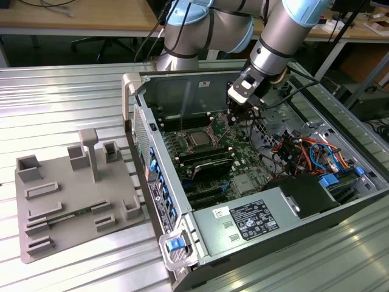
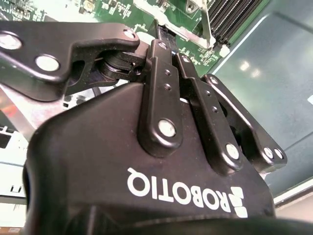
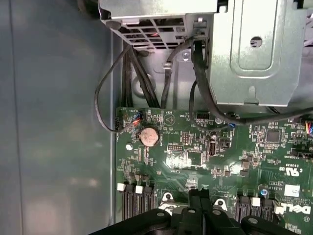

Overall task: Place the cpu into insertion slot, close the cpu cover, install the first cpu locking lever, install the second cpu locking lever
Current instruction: 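Close the cpu cover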

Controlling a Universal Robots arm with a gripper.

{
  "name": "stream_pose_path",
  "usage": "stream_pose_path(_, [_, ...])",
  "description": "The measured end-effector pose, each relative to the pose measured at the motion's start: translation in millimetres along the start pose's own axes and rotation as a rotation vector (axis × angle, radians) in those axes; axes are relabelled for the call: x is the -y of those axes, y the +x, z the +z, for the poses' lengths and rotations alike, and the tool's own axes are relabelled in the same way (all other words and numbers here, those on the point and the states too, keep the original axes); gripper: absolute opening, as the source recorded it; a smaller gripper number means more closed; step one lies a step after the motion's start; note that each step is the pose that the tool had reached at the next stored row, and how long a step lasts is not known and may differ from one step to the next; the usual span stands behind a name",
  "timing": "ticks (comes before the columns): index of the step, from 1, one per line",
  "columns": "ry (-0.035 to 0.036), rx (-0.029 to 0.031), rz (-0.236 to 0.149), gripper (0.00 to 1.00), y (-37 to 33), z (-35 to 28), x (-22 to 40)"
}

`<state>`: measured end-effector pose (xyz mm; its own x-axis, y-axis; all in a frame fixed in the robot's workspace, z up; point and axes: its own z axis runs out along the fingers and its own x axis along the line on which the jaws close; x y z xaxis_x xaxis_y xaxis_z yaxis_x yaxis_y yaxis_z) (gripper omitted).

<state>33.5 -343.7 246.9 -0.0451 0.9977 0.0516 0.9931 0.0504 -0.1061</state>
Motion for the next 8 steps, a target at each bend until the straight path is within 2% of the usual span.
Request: stream_pose_path(8, [-0.0022,-0.0006,0.000,0.11,0.5,1.1,10.5])
